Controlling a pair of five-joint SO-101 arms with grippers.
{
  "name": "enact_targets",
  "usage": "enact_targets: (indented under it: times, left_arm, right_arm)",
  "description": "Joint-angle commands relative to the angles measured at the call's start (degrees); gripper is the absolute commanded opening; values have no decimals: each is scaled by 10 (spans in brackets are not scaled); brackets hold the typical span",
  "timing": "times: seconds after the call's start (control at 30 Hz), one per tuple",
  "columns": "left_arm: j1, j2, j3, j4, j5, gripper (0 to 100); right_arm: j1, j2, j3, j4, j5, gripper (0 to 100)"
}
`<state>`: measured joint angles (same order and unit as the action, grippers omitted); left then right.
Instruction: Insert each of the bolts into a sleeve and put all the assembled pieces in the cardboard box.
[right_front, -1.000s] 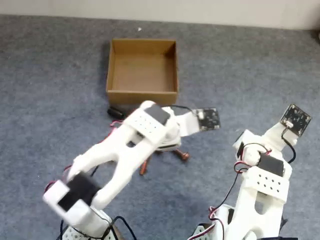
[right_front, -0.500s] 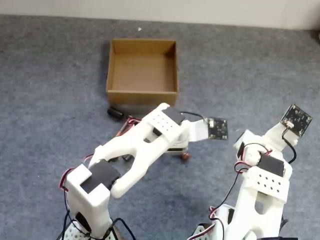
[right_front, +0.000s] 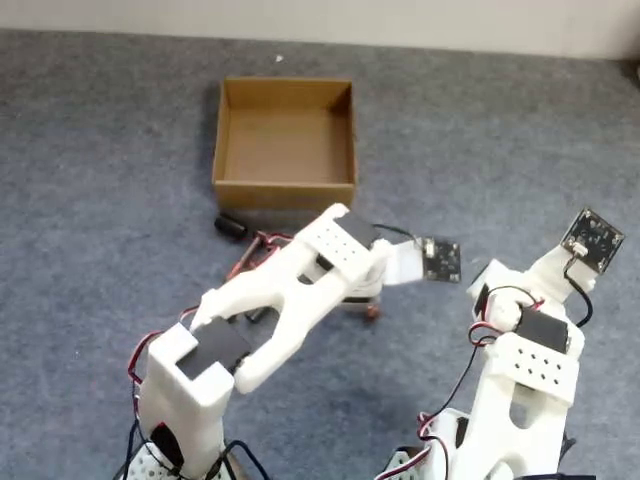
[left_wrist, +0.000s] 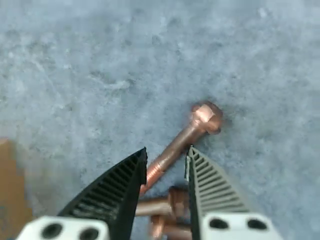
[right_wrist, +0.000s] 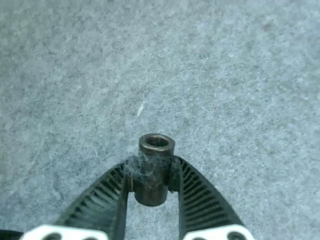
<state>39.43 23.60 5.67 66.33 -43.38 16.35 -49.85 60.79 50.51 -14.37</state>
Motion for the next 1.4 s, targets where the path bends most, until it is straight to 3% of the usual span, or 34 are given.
enact_targets:
  times: [0.0,0.37,0.6,0.7,1.13,1.37]
  left_arm:
    - [33,2,-7,27,-4,150]
    - [28,7,-11,22,-1,149]
    - [32,7,-6,25,-1,5]
    - [28,1,-5,27,1,5]
    - [-57,-222,-6,84,140,5]
    - [-116,-362,12,98,256,5]
  right_arm:
    - [6,-22,-8,-20,-4,5]
    - [6,-22,-8,-20,-3,5]
    - [6,-22,-7,-20,-3,5]
    - [6,-22,-7,-20,-3,5]
    - [7,-22,-8,-18,-3,5]
    - [2,-23,-9,-13,-2,5]
